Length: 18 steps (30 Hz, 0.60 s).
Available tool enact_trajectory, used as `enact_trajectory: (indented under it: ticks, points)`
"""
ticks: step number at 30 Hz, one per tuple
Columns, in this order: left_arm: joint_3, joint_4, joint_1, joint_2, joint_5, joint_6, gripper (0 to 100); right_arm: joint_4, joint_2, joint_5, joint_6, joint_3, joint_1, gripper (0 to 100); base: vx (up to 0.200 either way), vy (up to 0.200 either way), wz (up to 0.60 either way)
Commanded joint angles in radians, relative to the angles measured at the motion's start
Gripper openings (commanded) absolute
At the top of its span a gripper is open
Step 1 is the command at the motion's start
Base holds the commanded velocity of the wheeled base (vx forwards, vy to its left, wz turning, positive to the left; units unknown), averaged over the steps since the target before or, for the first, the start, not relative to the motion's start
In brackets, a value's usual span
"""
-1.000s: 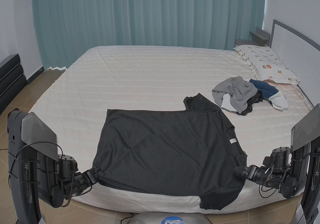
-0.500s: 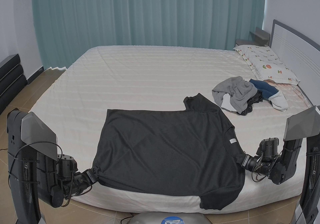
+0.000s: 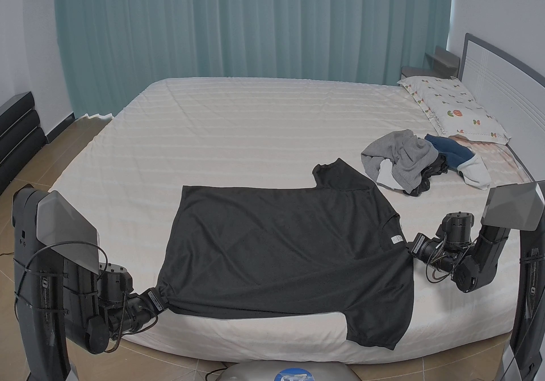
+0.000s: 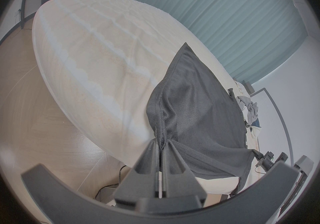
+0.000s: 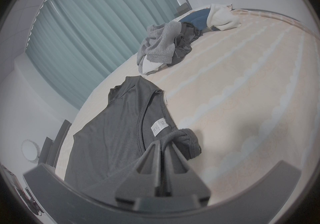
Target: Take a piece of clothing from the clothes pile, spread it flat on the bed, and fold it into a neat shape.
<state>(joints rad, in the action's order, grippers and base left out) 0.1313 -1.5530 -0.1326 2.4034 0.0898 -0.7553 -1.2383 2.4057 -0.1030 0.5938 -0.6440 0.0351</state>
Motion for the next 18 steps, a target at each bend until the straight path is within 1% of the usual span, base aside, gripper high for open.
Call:
enact_trajectory:
  ticks: [1, 2, 3, 5, 8, 10, 11, 12, 13, 14, 16, 17, 18]
  points:
    - [-0.001, -0.006, -0.001, 0.0, -0.001, -0.002, 0, -0.018, -0.019, -0.053, 0.0, 0.046, -0.011, 100, 0.0, 0.0, 0.0]
    - [-0.001, -0.006, -0.001, 0.0, -0.001, -0.002, 0, -0.012, -0.039, -0.066, -0.002, 0.067, -0.014, 100, 0.0, 0.0, 0.0]
    - [-0.002, -0.006, -0.001, 0.0, -0.001, -0.002, 0, -0.004, -0.076, -0.098, -0.002, 0.099, -0.018, 100, 0.0, 0.0, 0.0]
    - [-0.005, -0.006, -0.002, 0.0, -0.001, -0.002, 0, -0.007, -0.109, -0.133, 0.003, 0.13, -0.024, 100, 0.0, 0.0, 0.0]
    - [-0.005, -0.006, -0.004, 0.0, -0.002, -0.004, 0, -0.016, -0.134, -0.141, -0.002, 0.164, -0.057, 100, 0.0, 0.0, 0.0]
    - [-0.007, -0.006, -0.007, -0.001, -0.002, -0.015, 0, -0.018, -0.158, -0.155, -0.005, 0.198, -0.093, 100, 0.0, 0.0, 0.0]
    - [-0.007, -0.006, -0.009, -0.001, -0.004, -0.018, 0, -0.02, -0.166, -0.165, -0.006, 0.204, -0.104, 100, 0.0, 0.0, 0.0]
    - [-0.007, -0.006, -0.009, -0.001, -0.005, -0.019, 0, -0.02, -0.18, -0.201, -0.014, 0.233, -0.126, 100, 0.0, 0.0, 0.0]
    - [-0.007, -0.006, -0.009, -0.001, -0.005, -0.019, 0, -0.02, -0.183, -0.208, -0.019, 0.239, -0.129, 100, 0.0, 0.0, 0.0]
    - [-0.005, -0.006, -0.009, -0.001, -0.005, -0.019, 0, -0.02, -0.185, -0.242, -0.043, 0.274, -0.139, 100, 0.0, 0.0, 0.0]
    - [-0.005, -0.007, -0.009, -0.001, -0.005, -0.019, 0, -0.023, -0.183, -0.271, -0.089, 0.313, -0.142, 100, 0.0, 0.0, 0.0]
    - [-0.005, -0.006, -0.009, -0.001, -0.005, -0.019, 0, -0.03, -0.178, -0.308, -0.151, 0.36, -0.144, 100, 0.0, 0.0, 0.0]
    - [-0.005, -0.007, -0.009, -0.001, -0.007, -0.019, 0, -0.038, -0.175, -0.328, -0.175, 0.385, -0.144, 100, 0.0, 0.0, 0.0]
